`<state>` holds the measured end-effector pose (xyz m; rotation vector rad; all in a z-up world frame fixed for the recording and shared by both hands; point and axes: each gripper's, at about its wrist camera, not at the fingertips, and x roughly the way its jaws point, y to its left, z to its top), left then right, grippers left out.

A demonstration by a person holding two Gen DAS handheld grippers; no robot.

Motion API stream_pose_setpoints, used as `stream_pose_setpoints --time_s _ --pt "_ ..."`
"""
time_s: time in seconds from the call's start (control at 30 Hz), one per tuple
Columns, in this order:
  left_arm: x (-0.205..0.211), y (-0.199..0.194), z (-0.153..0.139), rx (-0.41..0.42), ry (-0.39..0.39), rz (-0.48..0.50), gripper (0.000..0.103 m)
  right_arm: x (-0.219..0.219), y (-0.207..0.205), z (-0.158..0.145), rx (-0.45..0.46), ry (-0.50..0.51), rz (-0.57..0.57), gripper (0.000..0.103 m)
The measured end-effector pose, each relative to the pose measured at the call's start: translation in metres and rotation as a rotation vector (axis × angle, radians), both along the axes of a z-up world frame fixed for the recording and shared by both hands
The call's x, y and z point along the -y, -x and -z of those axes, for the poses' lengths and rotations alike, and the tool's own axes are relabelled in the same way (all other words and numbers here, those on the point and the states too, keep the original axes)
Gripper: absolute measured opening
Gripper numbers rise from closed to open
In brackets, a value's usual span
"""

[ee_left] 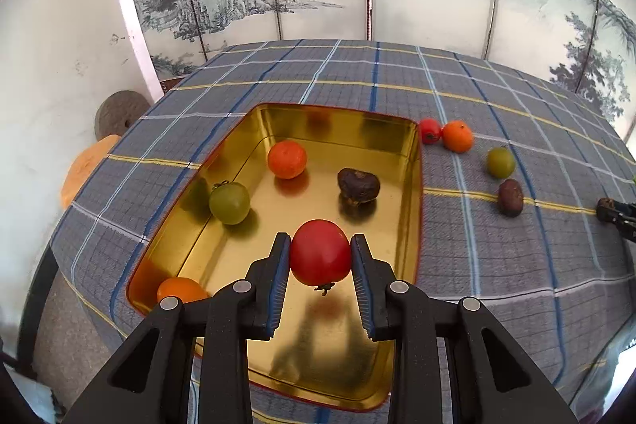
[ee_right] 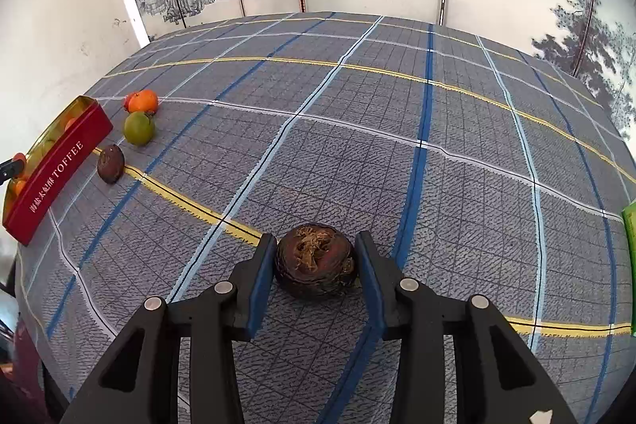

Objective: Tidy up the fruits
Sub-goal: 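Lower the red tomato into the tin and open the left gripper while the right holds the brown fruit, then carry the brown round fruit over the tin and open the right gripper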

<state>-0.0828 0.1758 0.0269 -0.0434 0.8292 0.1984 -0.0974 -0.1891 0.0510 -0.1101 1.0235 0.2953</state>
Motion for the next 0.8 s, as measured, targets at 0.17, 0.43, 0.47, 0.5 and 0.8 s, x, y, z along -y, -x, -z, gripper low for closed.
stream_pose_setpoints --time_s 0.17,0.43,0.47,0.5,0.8 --pt "-0.007 -0.006 0.009 -0.017 -0.036 -0.013 0.032 -0.001 0.001 0.0 0.002 0.008 -0.001 0.038" --pt "-0.017 -0.01 0.014 -0.023 -0.105 -0.062 0.035 -0.007 0.003 0.0 0.016 0.05 -0.003 0.036" --pt "-0.018 -0.008 0.013 -0.018 -0.106 -0.066 0.037 -0.007 0.003 0.0 0.017 0.051 0.001 0.036" --pt "-0.019 -0.006 0.011 -0.012 -0.106 -0.068 0.04 -0.007 0.004 -0.001 0.017 0.05 0.003 0.036" --pt "-0.021 0.018 -0.008 0.065 -0.172 -0.106 0.074 -0.008 0.018 -0.008 0.02 0.005 0.027 0.036"
